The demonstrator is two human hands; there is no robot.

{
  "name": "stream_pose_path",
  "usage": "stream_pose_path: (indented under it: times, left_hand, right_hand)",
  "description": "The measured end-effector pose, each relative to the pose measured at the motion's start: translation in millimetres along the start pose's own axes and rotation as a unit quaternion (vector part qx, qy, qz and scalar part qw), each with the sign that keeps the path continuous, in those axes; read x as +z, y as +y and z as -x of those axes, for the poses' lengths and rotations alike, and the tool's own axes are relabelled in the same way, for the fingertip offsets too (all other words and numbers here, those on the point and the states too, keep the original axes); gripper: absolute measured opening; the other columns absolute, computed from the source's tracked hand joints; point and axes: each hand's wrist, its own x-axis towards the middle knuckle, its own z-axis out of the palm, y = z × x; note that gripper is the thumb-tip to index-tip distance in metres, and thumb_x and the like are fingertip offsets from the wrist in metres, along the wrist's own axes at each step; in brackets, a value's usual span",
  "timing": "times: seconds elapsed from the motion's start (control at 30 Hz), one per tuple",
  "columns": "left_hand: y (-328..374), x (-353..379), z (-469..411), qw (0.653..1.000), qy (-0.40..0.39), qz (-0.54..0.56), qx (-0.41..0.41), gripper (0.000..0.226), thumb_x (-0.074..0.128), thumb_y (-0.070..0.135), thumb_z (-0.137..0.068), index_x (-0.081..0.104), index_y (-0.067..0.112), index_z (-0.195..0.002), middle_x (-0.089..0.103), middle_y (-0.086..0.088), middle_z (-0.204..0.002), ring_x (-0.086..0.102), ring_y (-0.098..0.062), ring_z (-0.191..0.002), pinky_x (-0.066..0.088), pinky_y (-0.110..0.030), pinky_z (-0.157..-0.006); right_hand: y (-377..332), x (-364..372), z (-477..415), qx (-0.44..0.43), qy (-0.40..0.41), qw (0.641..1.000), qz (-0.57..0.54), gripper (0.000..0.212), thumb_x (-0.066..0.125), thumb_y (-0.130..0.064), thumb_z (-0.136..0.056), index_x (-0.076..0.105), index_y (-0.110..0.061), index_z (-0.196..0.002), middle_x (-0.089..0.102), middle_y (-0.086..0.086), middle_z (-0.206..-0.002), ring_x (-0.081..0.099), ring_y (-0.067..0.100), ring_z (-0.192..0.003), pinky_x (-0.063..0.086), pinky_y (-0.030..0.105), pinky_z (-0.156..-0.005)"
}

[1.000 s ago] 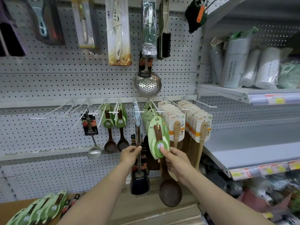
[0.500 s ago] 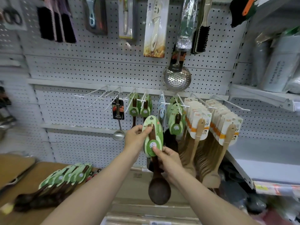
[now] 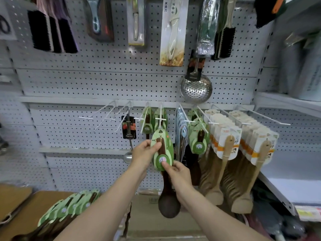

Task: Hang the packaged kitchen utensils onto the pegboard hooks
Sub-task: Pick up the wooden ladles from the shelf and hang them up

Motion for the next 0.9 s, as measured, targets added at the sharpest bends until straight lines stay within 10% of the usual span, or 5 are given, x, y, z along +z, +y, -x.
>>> stream_pose_path:
  times: [0.53, 0.67, 0.9]
  left_hand:
    - [5, 1, -16, 0.997, -0.011, 0.071, 0.02, 0.008, 0.072, 0.009, -0.087, 0.069, 0.006, -0.095, 0.077, -0.004, -0.079, 0.073, -0.013, -0.066, 0.054, -0.02, -0.053]
    - [3, 1, -24, 0.998, -0.002, 0.065, 0.007, 0.01, 0.072, 0.009, -0.088, 0.069, 0.005, -0.096, 0.077, -0.011, -0.085, 0.072, -0.014, -0.064, 0.053, -0.021, -0.049]
    - [0, 0, -51, 0.999, -0.006, 0.032, 0.011, 0.009, 0.073, 0.012, -0.088, 0.07, 0.009, -0.095, 0.077, -0.009, -0.085, 0.073, -0.016, -0.068, 0.053, -0.023, -0.052]
  right_hand:
    - [3, 10, -18, -0.022, -0.007, 0.998, -0.053, 0.023, 0.077, -0.017, -0.088, 0.074, -0.004, -0.107, 0.079, 0.01, -0.095, 0.075, 0.021, -0.093, 0.057, 0.028, -0.084]
    - [4, 12, -22, -0.003, -0.002, 0.998, -0.057, 0.018, 0.075, -0.015, -0.09, 0.074, -0.004, -0.104, 0.075, -0.001, -0.07, 0.066, 0.002, -0.057, 0.05, 0.013, -0.055]
    - [8, 26, -47, 0.015, 0.038, 0.999, -0.036, 0.024, 0.079, -0.028, -0.087, 0.074, -0.009, -0.101, 0.079, 0.005, -0.09, 0.072, 0.01, -0.079, 0.057, 0.025, -0.079]
